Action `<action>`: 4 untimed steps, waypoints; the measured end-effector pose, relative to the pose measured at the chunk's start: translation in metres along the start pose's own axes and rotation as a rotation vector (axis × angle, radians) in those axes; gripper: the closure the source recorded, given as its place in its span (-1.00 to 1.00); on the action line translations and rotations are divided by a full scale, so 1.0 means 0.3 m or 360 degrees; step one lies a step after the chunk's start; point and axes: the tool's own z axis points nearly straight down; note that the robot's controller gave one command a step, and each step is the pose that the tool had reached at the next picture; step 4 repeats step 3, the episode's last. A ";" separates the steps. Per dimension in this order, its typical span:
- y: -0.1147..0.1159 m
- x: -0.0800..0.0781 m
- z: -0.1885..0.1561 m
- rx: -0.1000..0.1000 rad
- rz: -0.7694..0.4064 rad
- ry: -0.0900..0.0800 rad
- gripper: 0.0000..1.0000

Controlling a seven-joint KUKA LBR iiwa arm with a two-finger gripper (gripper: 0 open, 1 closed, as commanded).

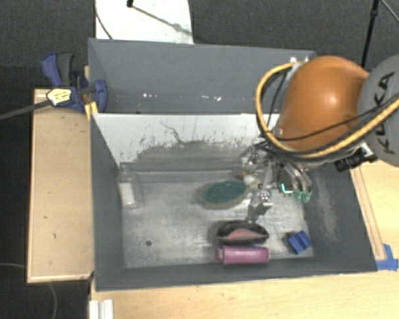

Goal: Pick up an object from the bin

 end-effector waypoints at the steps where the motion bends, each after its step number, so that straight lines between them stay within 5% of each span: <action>1: 0.006 -0.124 0.540 -0.0008 0.0085 -0.0038 -1.00; 2: 0.005 -0.125 0.527 -0.0007 0.0089 -0.0041 1.00; 3: -0.017 -0.057 0.026 0.0001 -0.0217 -0.0023 1.00; 4: -0.017 -0.057 0.026 0.0001 -0.0217 -0.0023 1.00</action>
Offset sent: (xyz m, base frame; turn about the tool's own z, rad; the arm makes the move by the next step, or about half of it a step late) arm 0.0312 0.0005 -0.1638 0.0606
